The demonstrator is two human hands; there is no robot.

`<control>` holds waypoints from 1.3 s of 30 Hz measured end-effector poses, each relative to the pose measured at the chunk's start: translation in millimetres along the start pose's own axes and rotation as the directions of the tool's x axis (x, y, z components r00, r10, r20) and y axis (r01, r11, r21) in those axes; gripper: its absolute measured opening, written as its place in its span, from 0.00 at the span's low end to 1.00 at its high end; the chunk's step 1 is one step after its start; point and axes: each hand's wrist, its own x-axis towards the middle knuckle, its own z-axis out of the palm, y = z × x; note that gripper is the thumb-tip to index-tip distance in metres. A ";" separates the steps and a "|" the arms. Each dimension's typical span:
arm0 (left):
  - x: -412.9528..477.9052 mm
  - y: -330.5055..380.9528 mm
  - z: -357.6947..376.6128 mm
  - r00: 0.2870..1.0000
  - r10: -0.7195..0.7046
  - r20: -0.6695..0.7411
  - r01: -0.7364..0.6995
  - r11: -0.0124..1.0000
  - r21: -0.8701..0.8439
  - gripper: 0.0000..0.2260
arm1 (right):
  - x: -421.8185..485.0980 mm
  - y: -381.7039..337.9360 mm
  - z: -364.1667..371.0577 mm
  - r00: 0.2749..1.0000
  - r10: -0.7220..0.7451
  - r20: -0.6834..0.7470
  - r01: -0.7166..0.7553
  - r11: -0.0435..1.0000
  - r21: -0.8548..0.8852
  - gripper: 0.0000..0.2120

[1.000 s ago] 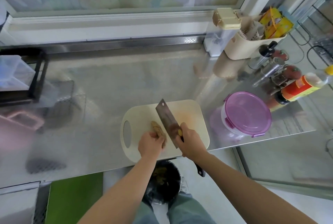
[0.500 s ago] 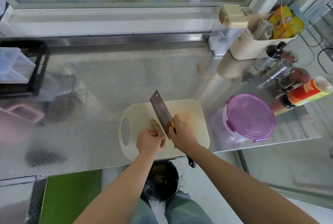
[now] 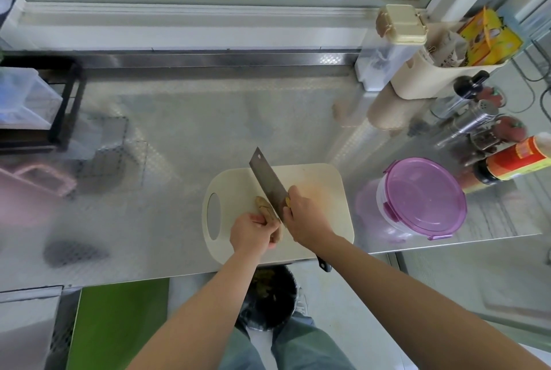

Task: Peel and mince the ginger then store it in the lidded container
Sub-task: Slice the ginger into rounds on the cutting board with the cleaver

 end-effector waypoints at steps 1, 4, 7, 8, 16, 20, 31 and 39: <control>0.0 -0.1 0.3 1.000 -0.002 0.000 0.002 1.000 -0.006 0.09 | -0.2 0.7 0.7 1.000 0.008 0.003 -0.008 1.000 -0.005 0.04; 3.0 -2.5 0.6 1.000 0.003 0.003 -0.003 1.000 -0.001 0.08 | -1.9 3.1 2.6 1.000 0.021 -0.006 -0.021 0.999 0.034 0.05; 5.5 -5.7 -0.1 1.000 0.011 -0.003 -0.011 0.999 0.030 0.08 | -2.5 3.2 1.1 1.000 0.024 -0.004 -0.024 0.998 0.062 0.05; 5.7 -6.0 -0.1 1.000 0.016 -0.007 -0.016 0.999 0.042 0.08 | -2.2 2.6 0.6 1.000 0.020 -0.002 -0.020 0.997 0.069 0.05; 7.3 -6.8 -0.5 1.000 0.027 0.003 -0.027 0.999 0.040 0.09 | -0.8 0.0 -0.6 1.000 0.021 0.007 -0.021 0.997 0.069 0.04; 8.8 -8.0 -0.9 1.000 0.029 0.008 -0.029 0.999 0.038 0.08 | -6.1 0.6 1.3 1.000 0.023 -0.009 -0.023 0.998 0.053 0.05; 12.1 -9.0 -0.6 1.000 0.024 0.013 -0.024 1.000 0.021 0.09 | -7.7 2.1 2.4 0.999 0.028 0.043 -0.027 0.999 -0.031 0.03; 12.6 -4.6 0.5 0.999 0.029 0.023 -0.030 0.999 0.031 0.11 | 1.5 6.4 12.1 0.999 0.020 0.038 -0.018 0.998 -0.053 0.02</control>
